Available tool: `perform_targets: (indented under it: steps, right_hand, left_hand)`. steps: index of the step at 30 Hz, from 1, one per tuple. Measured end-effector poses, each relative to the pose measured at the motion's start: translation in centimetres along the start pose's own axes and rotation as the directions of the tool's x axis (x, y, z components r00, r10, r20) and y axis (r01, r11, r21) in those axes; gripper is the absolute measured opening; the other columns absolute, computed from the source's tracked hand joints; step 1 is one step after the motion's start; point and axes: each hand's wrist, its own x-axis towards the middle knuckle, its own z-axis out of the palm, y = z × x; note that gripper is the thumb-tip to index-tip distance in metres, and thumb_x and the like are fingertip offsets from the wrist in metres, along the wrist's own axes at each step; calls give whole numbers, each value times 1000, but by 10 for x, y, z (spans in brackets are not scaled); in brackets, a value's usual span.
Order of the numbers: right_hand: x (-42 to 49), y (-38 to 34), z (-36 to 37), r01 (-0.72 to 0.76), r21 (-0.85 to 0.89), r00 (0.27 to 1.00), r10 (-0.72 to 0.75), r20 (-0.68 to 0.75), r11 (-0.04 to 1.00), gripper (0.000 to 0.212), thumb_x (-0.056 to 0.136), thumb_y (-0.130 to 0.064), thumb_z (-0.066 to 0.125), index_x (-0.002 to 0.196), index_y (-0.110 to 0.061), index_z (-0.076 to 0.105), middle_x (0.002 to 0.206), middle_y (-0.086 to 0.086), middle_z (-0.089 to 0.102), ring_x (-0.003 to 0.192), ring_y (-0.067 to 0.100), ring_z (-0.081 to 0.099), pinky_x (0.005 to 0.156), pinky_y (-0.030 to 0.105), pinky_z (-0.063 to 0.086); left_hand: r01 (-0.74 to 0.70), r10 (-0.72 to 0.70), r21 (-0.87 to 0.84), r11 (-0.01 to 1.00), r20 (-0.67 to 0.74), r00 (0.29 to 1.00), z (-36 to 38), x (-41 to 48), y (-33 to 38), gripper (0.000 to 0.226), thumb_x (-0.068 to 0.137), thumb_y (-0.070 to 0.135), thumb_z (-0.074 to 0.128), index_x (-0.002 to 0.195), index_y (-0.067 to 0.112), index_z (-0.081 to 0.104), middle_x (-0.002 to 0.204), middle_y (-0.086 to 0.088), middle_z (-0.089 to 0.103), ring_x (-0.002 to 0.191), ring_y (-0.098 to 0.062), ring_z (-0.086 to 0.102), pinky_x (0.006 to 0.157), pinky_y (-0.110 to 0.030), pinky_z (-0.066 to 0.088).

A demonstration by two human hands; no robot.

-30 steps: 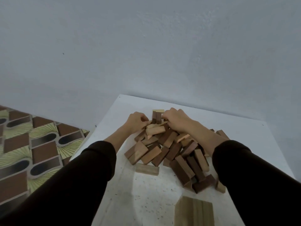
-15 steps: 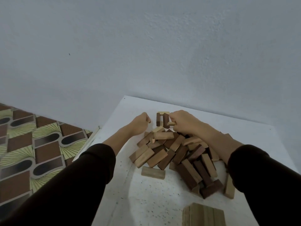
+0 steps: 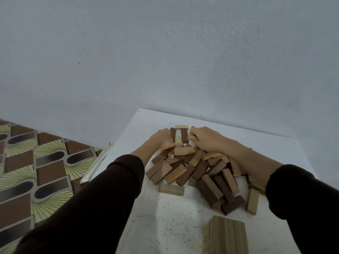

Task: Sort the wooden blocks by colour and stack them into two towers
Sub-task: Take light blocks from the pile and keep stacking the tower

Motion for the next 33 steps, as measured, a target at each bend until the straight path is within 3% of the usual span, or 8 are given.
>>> perform_targets:
  steps: [8,11,18,23,26,28,31,33]
  right_hand:
    - [-32,-27,-26,-104,621,978,194,-79,777,33,87,-11,60,56,-8,49,66,14,56,54,15,47,48,23,35]
    - [-53,-46,-39,-119,747,969,239,-56,654,21,90,-13,59,72,-4,56,67,8,61,42,11,38,39,20,27]
    - [-115,-94,-50,-72,733,958,250,-137,676,11,88,-17,58,90,-6,57,64,3,62,38,2,41,41,18,29]
    - [-152,-129,-29,-126,587,950,269,-162,800,24,86,-12,48,97,6,60,66,6,63,51,6,43,48,20,35]
    - [-169,-155,10,-118,518,982,175,-64,847,20,92,-14,44,83,-6,60,78,11,64,52,9,44,42,15,33]
    - [-172,-166,43,-155,519,986,166,26,840,16,94,-17,40,90,-19,54,80,5,62,59,11,50,48,17,38]
    - [-162,-164,86,-316,551,948,276,158,773,15,96,-18,41,85,-13,50,77,1,50,69,18,52,54,25,43]
    - [-152,-158,107,-417,585,907,357,222,696,19,96,-21,43,79,-14,47,79,4,50,66,19,48,52,27,39]
  left_hand:
    - [-175,91,-534,827,-180,979,-21,-43,26,20,85,16,66,70,7,57,66,-7,48,60,-15,39,46,-15,30]
    - [-228,105,-619,752,-229,968,-26,-71,39,20,87,18,64,72,7,58,58,2,49,57,-13,37,44,-15,28]
    - [-282,223,-849,446,-199,954,-12,-137,31,18,94,17,58,78,10,57,57,4,40,51,-9,29,46,-19,24]
    - [-76,246,-984,159,-35,969,12,-168,7,20,100,5,32,92,2,51,75,-8,48,63,-16,45,53,-21,44]
    - [-61,220,-967,248,-5,976,34,-181,-12,41,97,-4,29,78,7,63,75,-4,63,71,-18,59,62,-22,51]
    - [-70,159,-891,449,2,987,49,-187,-28,47,99,1,35,66,15,66,67,6,64,70,-12,58,62,-17,46]
    - [-87,49,-683,726,-74,996,65,-190,-52,28,99,12,45,87,15,70,63,7,55,63,-8,49,58,-18,37]
    - [-80,-26,-618,782,-160,987,73,-190,-64,18,94,8,55,91,12,71,59,7,49,55,-5,44,54,-14,35]
